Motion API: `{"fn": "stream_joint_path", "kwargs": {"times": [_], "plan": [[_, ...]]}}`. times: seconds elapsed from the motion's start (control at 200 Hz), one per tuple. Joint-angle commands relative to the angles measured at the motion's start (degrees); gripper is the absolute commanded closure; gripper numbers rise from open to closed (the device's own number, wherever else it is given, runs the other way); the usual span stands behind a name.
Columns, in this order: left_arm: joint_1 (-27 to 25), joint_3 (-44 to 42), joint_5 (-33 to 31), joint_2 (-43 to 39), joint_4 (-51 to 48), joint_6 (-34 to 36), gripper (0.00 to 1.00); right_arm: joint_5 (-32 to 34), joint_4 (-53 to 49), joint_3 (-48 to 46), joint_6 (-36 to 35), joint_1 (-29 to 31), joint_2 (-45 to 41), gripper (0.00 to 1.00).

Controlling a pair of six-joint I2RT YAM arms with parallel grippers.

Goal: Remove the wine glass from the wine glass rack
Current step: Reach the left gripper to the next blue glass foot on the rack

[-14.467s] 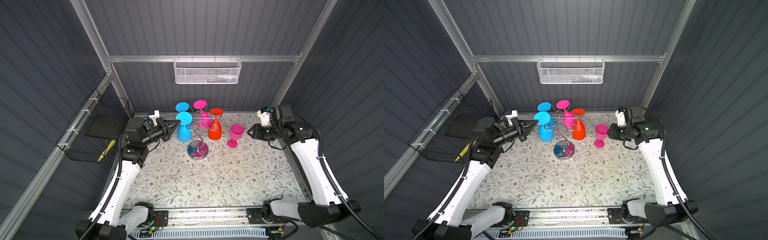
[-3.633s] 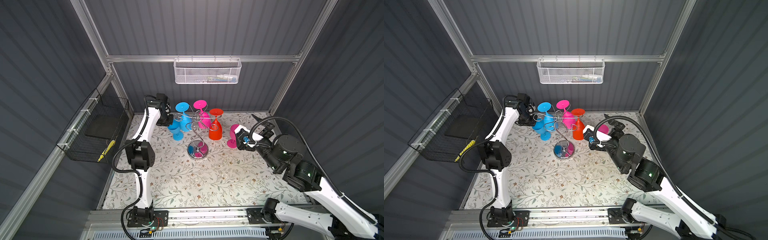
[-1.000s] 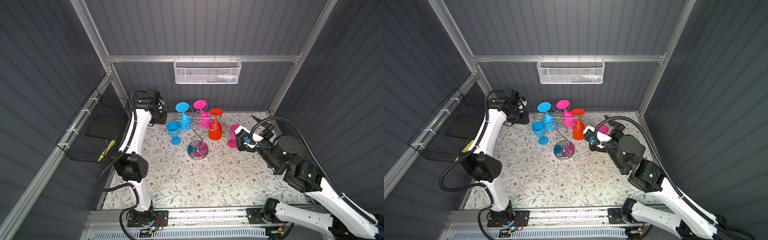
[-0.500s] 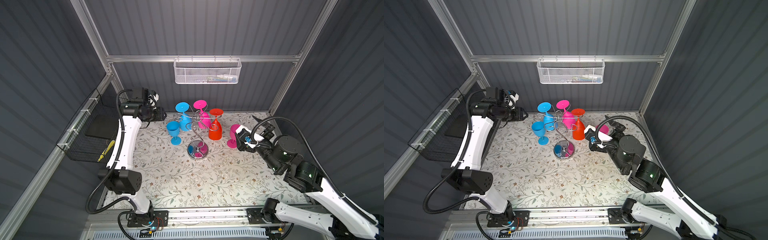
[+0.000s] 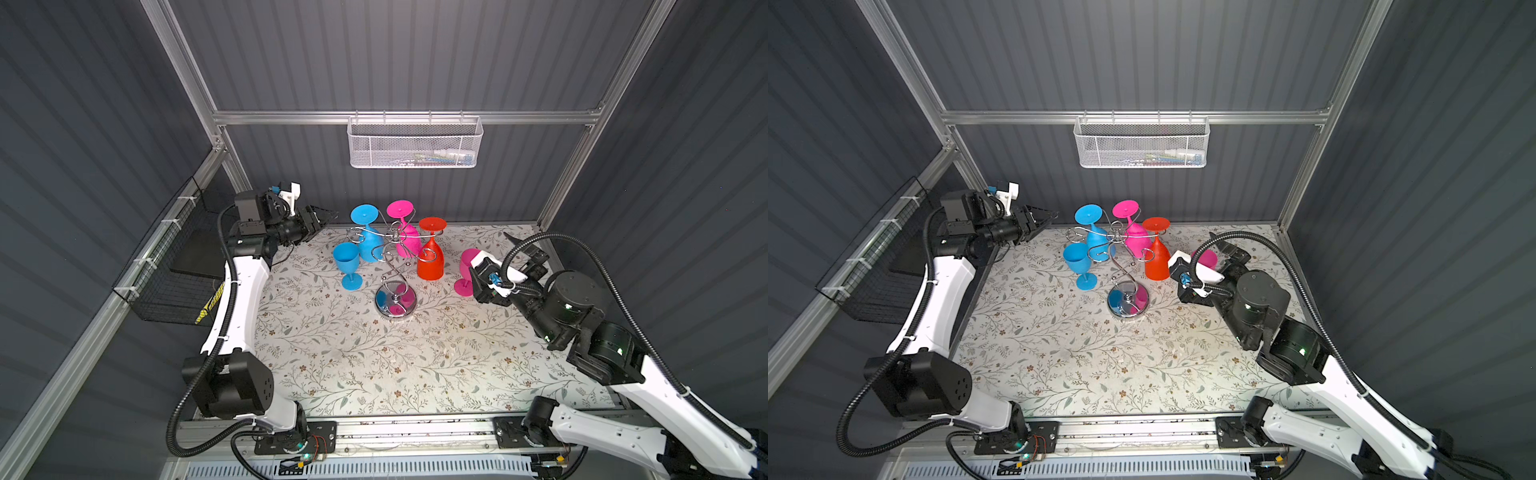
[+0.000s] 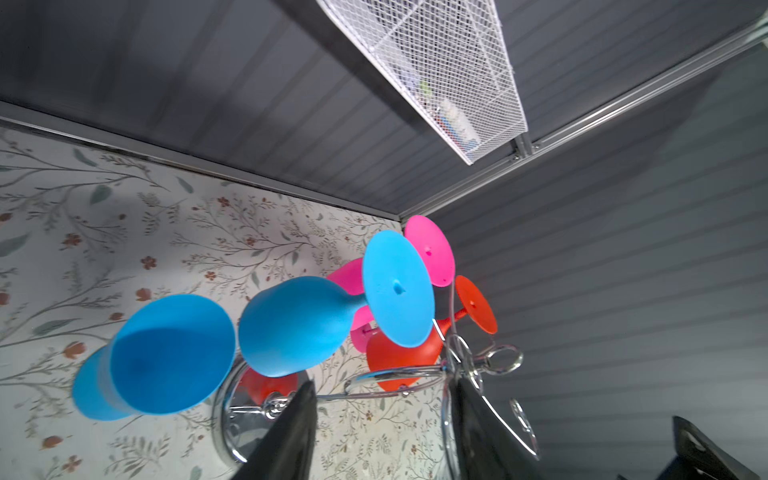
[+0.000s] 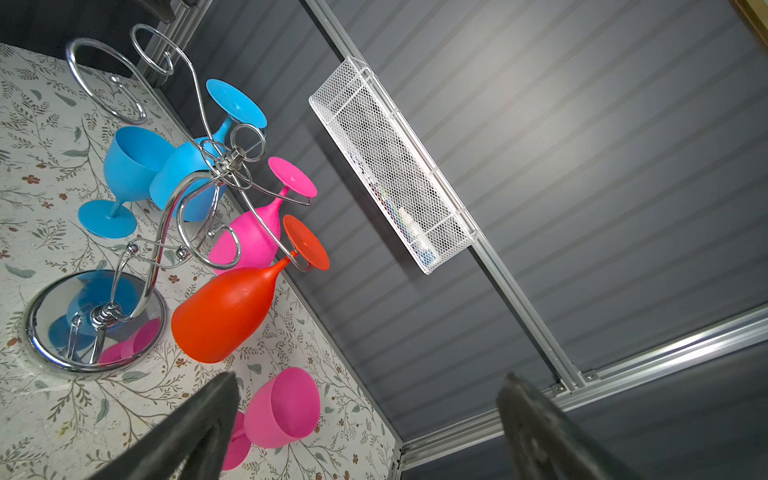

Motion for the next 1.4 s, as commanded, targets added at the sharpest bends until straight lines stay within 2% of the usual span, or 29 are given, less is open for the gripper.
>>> {"fn": "stream_joint_path", "kwargs": {"times": [0.0,0.125,0.365,0.64,0.81,0.93,1.396], "plan": [[0.1,-1.5,5.8,-1.8,7.9,-5.4,0.46,0.8,1.1,-0.7,0.5,0.3,-0.1,0.01],[0.1,-4.6,5.9,-1.9,8.4,-5.5,0.46,0.7,1.8,-0.9,0.4,0.3,0.7,0.01],[-0.1,-7.7,7.2,0.0,14.5,-10.1,0.48,0.5,2.4,-0.3,0.4,0.3,2.9,0.01],[-3.2,-6.5,9.2,3.6,18.4,-12.4,0.51,0.0,3.1,0.4,0.4,0.3,4.7,0.01],[-5.2,-5.5,6.7,5.0,14.8,-9.0,0.53,-0.2,3.1,1.0,0.2,0.3,5.1,0.01],[-6.5,-5.4,6.8,6.1,15.1,-9.3,0.54,-0.1,3.1,0.9,0.3,0.3,5.2,0.01],[-6.9,-5.7,5.8,7.4,21.6,-15.2,0.64,0.2,2.5,0.8,0.9,0.3,4.6,0.01]]}}
